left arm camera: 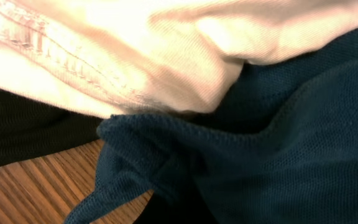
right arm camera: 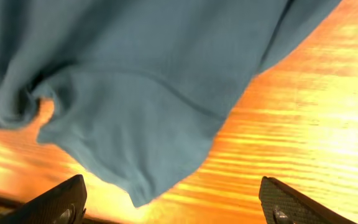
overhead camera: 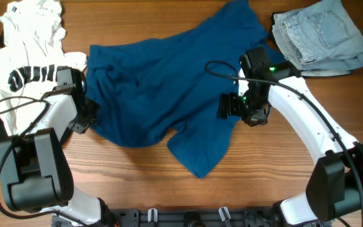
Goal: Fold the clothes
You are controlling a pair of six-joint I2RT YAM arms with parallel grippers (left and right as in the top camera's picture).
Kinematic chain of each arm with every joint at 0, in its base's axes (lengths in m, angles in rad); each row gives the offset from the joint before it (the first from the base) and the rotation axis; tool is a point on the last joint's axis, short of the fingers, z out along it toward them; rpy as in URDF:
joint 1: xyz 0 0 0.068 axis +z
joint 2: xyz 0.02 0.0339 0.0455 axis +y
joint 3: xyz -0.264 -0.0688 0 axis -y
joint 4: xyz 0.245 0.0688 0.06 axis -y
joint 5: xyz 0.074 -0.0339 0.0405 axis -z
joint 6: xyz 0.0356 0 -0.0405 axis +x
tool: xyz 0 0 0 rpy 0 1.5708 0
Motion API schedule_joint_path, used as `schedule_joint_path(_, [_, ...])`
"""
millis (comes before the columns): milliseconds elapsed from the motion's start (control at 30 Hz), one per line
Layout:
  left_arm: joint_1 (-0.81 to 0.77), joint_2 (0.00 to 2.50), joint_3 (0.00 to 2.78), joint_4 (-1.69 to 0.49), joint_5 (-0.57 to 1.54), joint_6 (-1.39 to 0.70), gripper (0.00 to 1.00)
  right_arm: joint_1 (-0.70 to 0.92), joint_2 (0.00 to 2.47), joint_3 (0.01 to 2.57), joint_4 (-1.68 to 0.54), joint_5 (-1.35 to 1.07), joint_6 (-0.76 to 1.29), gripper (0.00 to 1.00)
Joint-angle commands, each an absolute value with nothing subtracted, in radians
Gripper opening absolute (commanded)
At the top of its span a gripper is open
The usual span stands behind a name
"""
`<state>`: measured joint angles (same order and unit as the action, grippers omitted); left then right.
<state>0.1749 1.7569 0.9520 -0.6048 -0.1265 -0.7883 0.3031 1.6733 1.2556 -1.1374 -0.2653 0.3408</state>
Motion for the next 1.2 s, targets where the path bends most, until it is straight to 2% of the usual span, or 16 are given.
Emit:
schedule_joint_path(0, [0.179,1.803,0.935,-0.6,-0.139,-0.791,0.04,0.4,1.665,1.229,-1.14,-0.318,0.327,0.89])
schedule_joint_path(200, [0.179,1.803,0.935,-0.593,-0.099,-0.794,0.04,0.572,1.665,1.093,-1.033,-0.311,0.451,0.89])
schedule_joint_path(433, [0.179,1.803,0.935,-0.577,-0.094,-0.794,0.04,0.669,1.665,0.945,-0.918,-0.335,0.501,0.88])
schedule_joint_path(733, [0.179,1.803,0.935,-0.575,-0.079,-0.794,0.04,0.737,1.665,0.858,-0.837,-0.2,0.647,0.79])
schedule_joint_path(867, [0.179,1.803,0.935,-0.575,-0.079,-0.794,0.04,0.737,1.665,0.79,-0.774,-0.193,0.667,0.72])
schedule_joint_path(967, [0.179,1.803,0.935,-0.575,-0.079,-0.794,0.04,0.736,1.665,0.744,-0.724,-0.194,0.701,0.58])
schedule_joint_path(1000, [0.179,1.803,0.935,-0.575,-0.079,-0.794,0.04,0.736,1.665,0.742,-0.723,-0.194,0.707,0.51])
schedule_joint_path(1067, [0.179,1.803,0.935,-0.575,-0.079,-0.794,0.04,0.736,1.665,0.742,-0.72,-0.192,0.707,0.3])
schedule_joint_path(1167, [0.179,1.8,0.935,-0.586,-0.079,-0.794,0.04,0.727,1.665,0.745,-0.715,-0.185,0.707,0.09])
